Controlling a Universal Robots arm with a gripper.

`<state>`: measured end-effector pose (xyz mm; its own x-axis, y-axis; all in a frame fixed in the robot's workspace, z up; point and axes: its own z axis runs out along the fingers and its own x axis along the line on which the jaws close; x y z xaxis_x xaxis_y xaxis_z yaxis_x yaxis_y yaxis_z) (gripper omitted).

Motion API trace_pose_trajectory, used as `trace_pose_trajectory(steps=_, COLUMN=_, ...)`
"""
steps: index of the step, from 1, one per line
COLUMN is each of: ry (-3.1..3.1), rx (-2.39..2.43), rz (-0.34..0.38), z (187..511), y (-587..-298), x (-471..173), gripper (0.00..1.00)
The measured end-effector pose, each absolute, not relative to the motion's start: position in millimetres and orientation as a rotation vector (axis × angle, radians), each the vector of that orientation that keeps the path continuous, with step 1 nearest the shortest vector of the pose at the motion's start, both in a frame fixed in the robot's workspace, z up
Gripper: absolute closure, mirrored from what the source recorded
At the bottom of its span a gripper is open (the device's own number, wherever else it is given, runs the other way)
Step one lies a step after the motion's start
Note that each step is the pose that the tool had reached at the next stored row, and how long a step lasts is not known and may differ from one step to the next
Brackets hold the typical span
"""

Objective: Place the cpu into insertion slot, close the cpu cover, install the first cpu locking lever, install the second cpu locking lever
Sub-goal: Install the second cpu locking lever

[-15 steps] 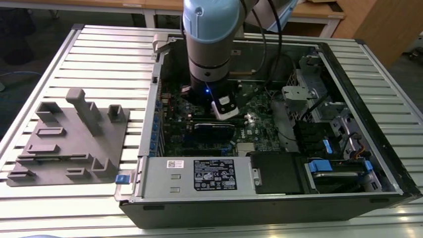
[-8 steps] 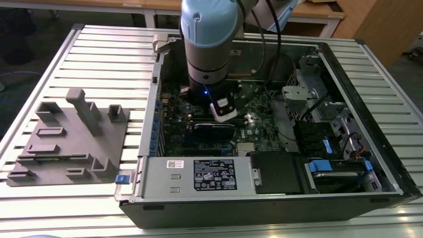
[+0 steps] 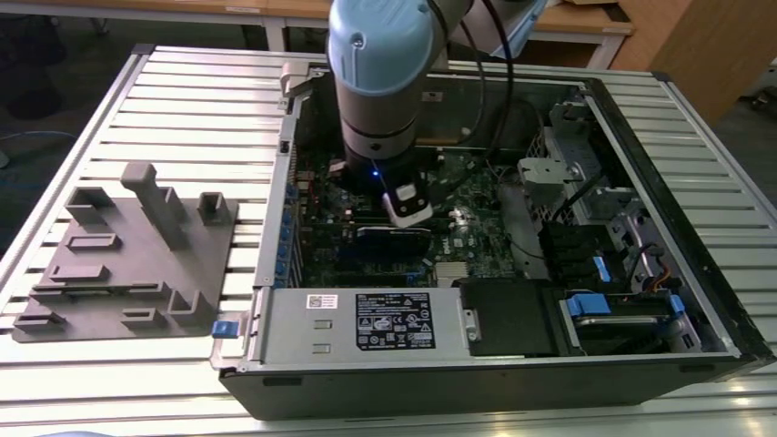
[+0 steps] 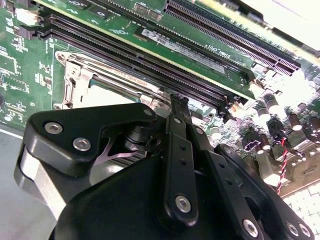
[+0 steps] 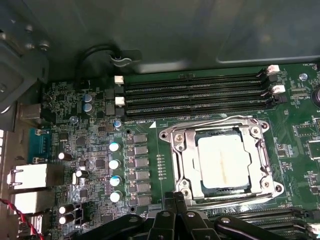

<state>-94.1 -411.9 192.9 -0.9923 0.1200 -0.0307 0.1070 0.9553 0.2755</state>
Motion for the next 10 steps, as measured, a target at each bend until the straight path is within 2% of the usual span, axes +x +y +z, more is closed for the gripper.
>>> trace_pose_trajectory(steps=10, ry=3.059, rx=0.178, rz=0.438, z=190.9, y=-412.5, x=-96.1, gripper=0.89)
